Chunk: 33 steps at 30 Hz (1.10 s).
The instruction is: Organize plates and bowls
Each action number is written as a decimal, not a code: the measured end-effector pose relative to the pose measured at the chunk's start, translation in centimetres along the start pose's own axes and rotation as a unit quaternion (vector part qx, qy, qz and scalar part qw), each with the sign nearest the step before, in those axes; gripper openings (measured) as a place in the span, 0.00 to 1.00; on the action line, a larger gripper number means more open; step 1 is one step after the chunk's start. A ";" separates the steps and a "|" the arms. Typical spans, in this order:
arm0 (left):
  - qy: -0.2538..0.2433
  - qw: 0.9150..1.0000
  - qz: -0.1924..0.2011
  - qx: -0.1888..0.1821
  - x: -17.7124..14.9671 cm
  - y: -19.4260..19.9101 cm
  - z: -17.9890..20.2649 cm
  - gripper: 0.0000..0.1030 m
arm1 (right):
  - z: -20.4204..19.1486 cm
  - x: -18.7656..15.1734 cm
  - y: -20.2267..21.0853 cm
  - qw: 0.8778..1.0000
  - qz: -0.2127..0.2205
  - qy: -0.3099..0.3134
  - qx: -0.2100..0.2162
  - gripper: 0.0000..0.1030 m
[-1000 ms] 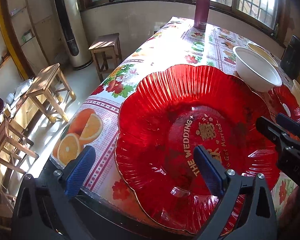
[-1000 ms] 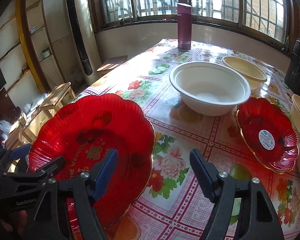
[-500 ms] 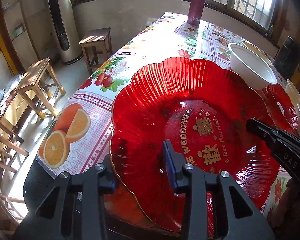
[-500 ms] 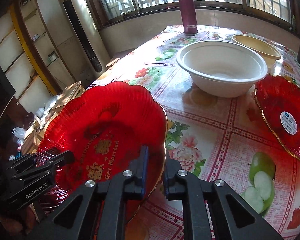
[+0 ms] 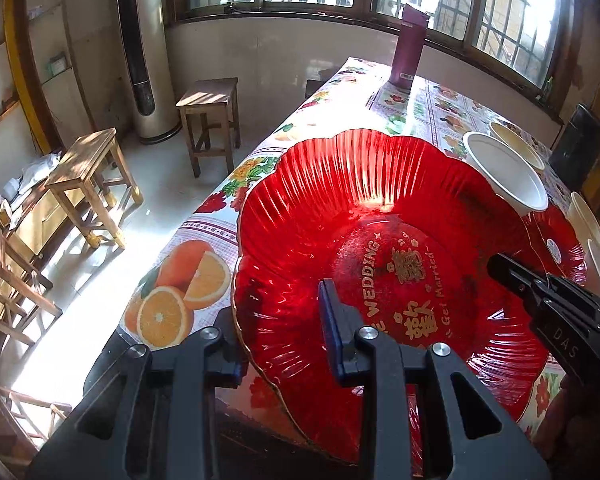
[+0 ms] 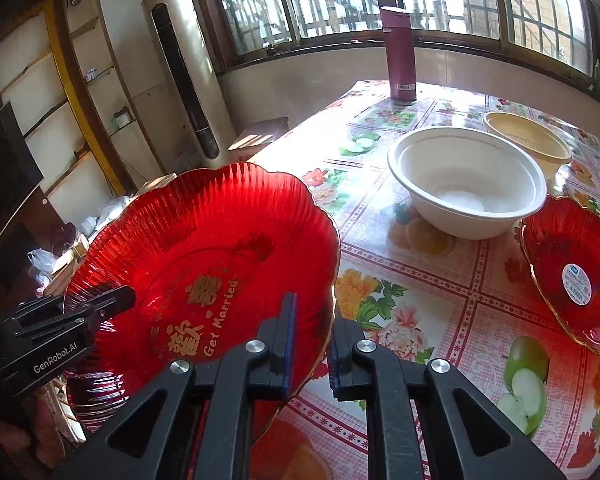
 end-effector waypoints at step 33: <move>-0.106 0.982 0.061 -0.147 -1.4 8.8 16.1 0.81 | 21.1 -6.5 14.5 0.968 0.110 -0.210 0.081 0.86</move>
Point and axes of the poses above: each gripper's, at about its wrist camera, not at the fingertips, and y roughly against the way its jaws point, z to its right, x to its top, the point moved 4 cm from there along -y, roughly the way its jaws point, and after that the axes turned 6 degrees about -z, right-handed, at the moved point
